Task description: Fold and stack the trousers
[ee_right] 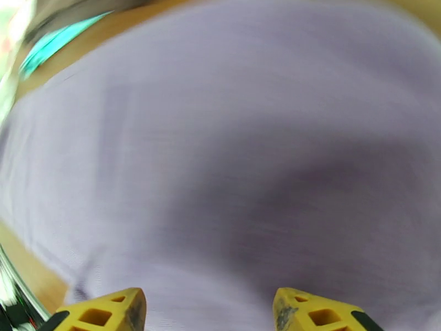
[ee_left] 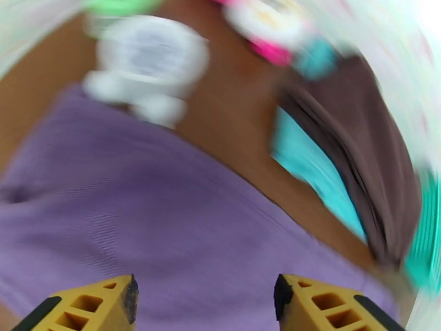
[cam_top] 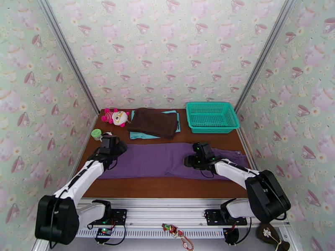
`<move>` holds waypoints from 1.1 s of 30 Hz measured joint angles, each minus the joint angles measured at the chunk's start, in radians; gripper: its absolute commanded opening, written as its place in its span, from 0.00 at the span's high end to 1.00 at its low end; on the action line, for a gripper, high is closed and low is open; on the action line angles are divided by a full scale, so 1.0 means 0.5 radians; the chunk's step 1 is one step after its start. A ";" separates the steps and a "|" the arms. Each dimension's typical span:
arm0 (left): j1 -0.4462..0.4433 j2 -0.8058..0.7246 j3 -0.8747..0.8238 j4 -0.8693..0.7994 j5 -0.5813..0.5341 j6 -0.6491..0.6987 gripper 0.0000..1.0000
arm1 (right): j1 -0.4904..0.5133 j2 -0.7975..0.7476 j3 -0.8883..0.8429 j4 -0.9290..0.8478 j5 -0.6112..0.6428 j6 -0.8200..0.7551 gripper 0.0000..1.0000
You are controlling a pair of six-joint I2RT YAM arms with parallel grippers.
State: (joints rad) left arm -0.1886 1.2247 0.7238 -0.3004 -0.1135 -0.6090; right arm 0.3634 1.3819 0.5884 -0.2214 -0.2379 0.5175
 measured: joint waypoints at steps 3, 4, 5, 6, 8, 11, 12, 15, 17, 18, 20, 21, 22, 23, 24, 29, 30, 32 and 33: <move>-0.085 0.056 -0.045 0.074 0.081 0.083 0.23 | -0.093 -0.105 -0.047 -0.025 0.008 0.060 0.35; -0.097 0.071 -0.064 0.087 0.099 0.105 0.23 | -0.127 -0.137 -0.048 -0.027 0.007 0.066 0.35; -0.102 0.094 -0.071 0.085 0.109 0.124 0.22 | -0.159 -0.156 -0.049 -0.024 -0.001 0.069 0.35; -0.107 0.128 -0.072 0.085 0.117 0.143 0.22 | -0.204 -0.162 -0.050 -0.017 -0.008 0.073 0.34; -0.113 0.201 -0.072 0.079 0.125 0.173 0.20 | -0.305 -0.137 -0.058 -0.006 -0.027 0.074 0.34; -0.126 0.279 -0.074 0.050 0.129 0.188 0.11 | -0.423 -0.050 -0.063 0.001 -0.082 0.079 0.32; -0.130 0.288 -0.077 0.041 0.128 0.178 0.00 | -0.446 -0.026 -0.063 0.009 -0.103 0.082 0.31; -0.137 0.262 -0.098 0.011 0.117 0.172 0.00 | -0.457 -0.026 -0.063 0.027 -0.124 0.105 0.30; -0.159 0.192 -0.101 -0.043 0.064 0.182 0.00 | -0.457 -0.026 -0.057 0.020 -0.123 0.102 0.30; -0.171 0.134 -0.101 -0.066 0.024 0.192 0.00 | -0.457 -0.025 -0.048 0.004 -0.114 0.096 0.30; -0.185 0.013 -0.100 -0.105 -0.036 0.216 0.00 | -0.456 -0.025 -0.031 -0.036 -0.089 0.072 0.29; -0.189 -0.050 -0.096 -0.121 -0.063 0.237 0.00 | -0.456 -0.026 -0.022 -0.057 -0.071 0.055 0.29; -0.188 -0.106 -0.092 -0.130 -0.079 0.256 0.00 | -0.457 -0.030 -0.017 -0.068 -0.062 0.040 0.29; -0.187 -0.141 -0.089 -0.127 -0.080 0.274 0.00 | -0.456 -0.039 -0.017 -0.072 -0.057 0.024 0.28; -0.178 -0.173 -0.087 -0.111 -0.070 0.297 0.00 | -0.456 -0.057 -0.017 -0.078 -0.057 0.005 0.28; -0.070 -0.198 -0.082 -0.077 -0.012 0.352 0.01 | -0.246 -0.178 0.018 -0.100 0.038 -0.082 0.24; -0.034 -0.198 -0.065 -0.116 -0.028 0.352 0.02 | -0.150 -0.191 0.041 -0.096 0.063 -0.093 0.24; 0.095 -0.198 -0.008 -0.193 -0.064 0.350 0.03 | 0.014 -0.186 0.094 -0.075 0.088 -0.101 0.24; 0.191 -0.195 0.031 -0.224 -0.071 0.349 0.03 | 0.085 -0.161 0.128 -0.056 0.090 -0.098 0.24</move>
State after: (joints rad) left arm -0.0933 1.1271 0.7391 -0.4122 -0.1490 -0.4347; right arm 0.4061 1.3014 0.6525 -0.2497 -0.1928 0.4683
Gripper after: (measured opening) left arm 0.973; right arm 0.761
